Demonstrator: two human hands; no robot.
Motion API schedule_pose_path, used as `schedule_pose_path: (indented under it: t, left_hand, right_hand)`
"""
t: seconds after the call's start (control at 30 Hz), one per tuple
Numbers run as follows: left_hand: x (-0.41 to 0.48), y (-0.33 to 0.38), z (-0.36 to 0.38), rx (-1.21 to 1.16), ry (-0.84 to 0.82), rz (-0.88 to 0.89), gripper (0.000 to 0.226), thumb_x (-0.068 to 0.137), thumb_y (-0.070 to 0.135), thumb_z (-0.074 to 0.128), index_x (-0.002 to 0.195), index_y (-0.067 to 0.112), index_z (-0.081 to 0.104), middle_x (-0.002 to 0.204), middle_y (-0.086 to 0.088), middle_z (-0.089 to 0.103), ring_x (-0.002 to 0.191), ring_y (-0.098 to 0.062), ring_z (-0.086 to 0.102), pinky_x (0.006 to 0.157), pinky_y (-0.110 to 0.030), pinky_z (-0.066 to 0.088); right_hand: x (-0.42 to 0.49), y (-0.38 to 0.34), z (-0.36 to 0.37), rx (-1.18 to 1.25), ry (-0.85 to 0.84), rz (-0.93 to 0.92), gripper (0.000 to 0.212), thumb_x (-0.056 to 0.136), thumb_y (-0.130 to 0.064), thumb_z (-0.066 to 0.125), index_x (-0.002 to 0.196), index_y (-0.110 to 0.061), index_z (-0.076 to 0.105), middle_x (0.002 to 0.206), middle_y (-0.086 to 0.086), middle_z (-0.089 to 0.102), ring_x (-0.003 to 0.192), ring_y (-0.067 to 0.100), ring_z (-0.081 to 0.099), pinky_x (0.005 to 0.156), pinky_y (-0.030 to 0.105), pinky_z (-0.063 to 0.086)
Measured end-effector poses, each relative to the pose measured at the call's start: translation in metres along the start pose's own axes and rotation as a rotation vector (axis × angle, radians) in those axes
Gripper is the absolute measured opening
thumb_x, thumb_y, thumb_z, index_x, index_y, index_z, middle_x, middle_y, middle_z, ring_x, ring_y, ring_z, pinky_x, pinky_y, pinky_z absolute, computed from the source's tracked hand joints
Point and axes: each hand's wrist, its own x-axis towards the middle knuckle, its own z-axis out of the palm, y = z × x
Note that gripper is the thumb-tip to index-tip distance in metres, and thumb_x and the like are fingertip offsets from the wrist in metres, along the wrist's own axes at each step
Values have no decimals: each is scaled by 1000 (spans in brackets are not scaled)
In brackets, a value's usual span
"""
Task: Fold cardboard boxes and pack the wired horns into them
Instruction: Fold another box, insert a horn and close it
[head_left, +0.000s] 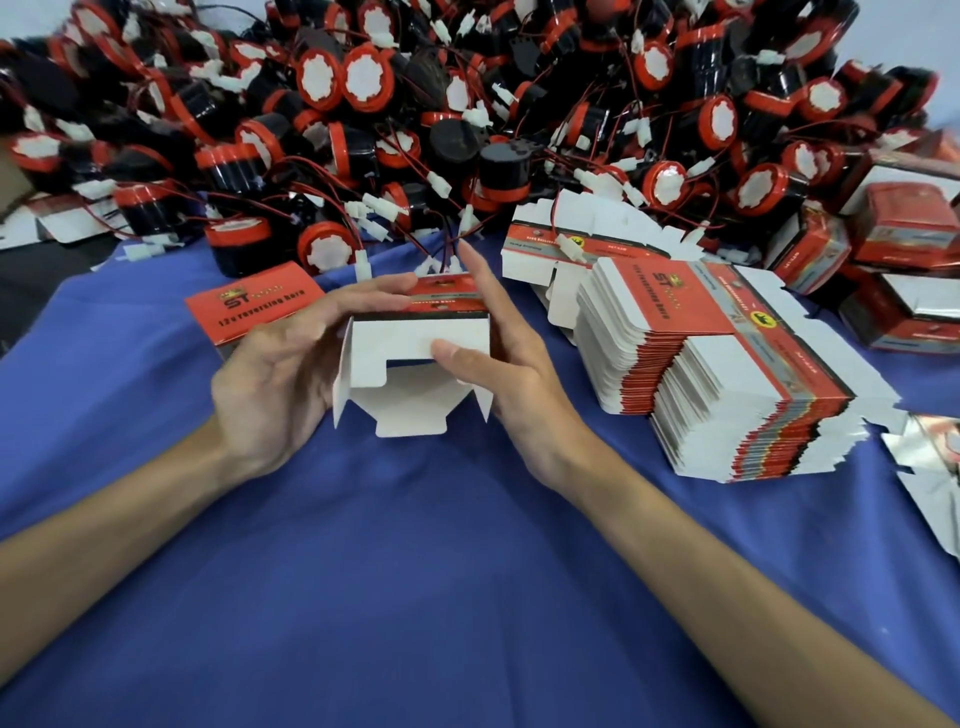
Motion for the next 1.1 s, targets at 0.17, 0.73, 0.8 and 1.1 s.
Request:
schedule_pose_path:
  t: [0.17, 0.73, 0.8, 1.1]
  left_hand:
    - [4, -9, 0, 234, 92, 23, 45, 68, -2, 53, 107, 17, 63, 135, 3, 58, 128, -18, 53, 99, -33, 48]
    - [1, -7, 2, 166, 41, 49, 36, 78, 13, 56, 104, 32, 72, 135, 3, 57, 128, -18, 52, 97, -29, 49]
    - [0, -5, 0, 100, -30, 22, 42, 75, 20, 51, 113, 27, 68, 144, -2, 49, 133, -21, 47, 99, -32, 49]
    - [-1, -6, 8, 371, 147, 114, 60, 73, 61, 71, 115, 22, 55, 130, 4, 59, 124, -13, 56, 96, -25, 49]
  right_hand:
    - [1, 1, 2, -92, 16, -16, 65, 79, -22, 64, 141, -30, 46, 151, 2, 32, 140, 17, 32, 110, 40, 38]
    - [2, -1, 3, 48, 105, -7, 60, 76, 4, 45, 126, -26, 58, 112, -10, 65, 102, 3, 60, 86, 22, 52]
    - [2, -3, 3, 79, 137, -1, 59, 72, -2, 44, 122, -29, 59, 108, -11, 65, 98, 4, 60, 85, 23, 50]
    - [1, -11, 5, 257, -25, 82, 62, 76, -17, 50, 136, -32, 44, 121, 3, 59, 117, 23, 54, 109, 43, 36]
